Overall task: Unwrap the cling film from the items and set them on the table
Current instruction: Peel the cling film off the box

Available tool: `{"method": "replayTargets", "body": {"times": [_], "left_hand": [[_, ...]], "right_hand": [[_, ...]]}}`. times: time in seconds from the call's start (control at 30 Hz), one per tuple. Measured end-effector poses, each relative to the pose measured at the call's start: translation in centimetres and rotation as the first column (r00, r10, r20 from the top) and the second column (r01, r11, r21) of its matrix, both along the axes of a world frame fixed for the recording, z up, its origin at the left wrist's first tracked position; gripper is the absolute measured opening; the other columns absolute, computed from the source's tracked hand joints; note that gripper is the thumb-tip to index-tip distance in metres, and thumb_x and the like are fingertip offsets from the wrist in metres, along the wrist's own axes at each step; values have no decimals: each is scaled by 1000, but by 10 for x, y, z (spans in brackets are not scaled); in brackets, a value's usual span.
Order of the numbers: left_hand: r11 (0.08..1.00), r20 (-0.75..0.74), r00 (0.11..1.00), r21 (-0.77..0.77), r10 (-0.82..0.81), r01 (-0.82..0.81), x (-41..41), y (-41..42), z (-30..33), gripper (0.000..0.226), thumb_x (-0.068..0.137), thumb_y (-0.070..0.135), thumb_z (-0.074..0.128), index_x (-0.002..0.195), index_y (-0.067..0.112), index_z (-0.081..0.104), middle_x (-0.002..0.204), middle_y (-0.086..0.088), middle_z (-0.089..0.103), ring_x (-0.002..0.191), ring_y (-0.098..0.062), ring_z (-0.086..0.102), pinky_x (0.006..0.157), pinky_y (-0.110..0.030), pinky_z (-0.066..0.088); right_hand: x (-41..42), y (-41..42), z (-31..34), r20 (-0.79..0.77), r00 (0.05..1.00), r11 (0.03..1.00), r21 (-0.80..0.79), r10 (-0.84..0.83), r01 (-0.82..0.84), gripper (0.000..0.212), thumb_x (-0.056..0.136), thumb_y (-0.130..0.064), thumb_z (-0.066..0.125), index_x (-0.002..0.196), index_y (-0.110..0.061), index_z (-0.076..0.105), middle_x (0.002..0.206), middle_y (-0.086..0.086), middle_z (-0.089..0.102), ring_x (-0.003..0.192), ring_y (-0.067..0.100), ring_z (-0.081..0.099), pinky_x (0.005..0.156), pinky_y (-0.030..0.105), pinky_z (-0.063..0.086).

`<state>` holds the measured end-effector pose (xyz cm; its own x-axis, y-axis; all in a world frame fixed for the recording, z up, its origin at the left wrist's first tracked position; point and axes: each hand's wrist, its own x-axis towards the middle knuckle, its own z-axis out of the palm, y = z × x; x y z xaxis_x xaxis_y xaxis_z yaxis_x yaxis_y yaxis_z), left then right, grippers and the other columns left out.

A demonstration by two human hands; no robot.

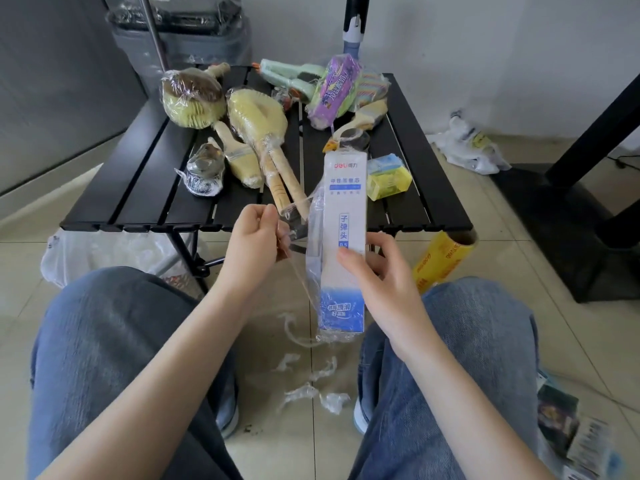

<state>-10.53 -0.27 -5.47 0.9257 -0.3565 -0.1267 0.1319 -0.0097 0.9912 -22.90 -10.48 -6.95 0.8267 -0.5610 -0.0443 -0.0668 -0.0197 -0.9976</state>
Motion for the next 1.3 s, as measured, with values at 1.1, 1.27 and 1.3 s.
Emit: {"method": "replayTargets", "body": {"times": [1.1,1.27,1.3], "left_hand": [[993,574,811,96,-113,70,-29,-4,31,14,99,17,49,87,11,46,67,2,63,53,-13,64,48,-28,53],[991,623,779,135,-71,-18,-28,-1,29,17,101,18,44,90,6,42,74,4,64,52,-12,65,52,-38,54],[991,605,795,131,-52,-35,-28,-1,28,18,102,18,43,89,6,41,76,2,63,52,-13,65,55,-41,54]], "right_hand": [[8,-6,31,56,998,999,-12,-36,37,56,68,-42,76,115,-28,49,105,-10,66,93,1,66,74,18,53],[8,-8,32,49,997,987,-144,-66,72,38,79,-28,74,110,-29,52,94,-15,68,85,-2,66,70,18,53],[9,-8,32,47,997,982,-174,-67,74,38,79,-27,74,110,-29,51,93,-16,68,83,-3,65,70,17,53]]}}
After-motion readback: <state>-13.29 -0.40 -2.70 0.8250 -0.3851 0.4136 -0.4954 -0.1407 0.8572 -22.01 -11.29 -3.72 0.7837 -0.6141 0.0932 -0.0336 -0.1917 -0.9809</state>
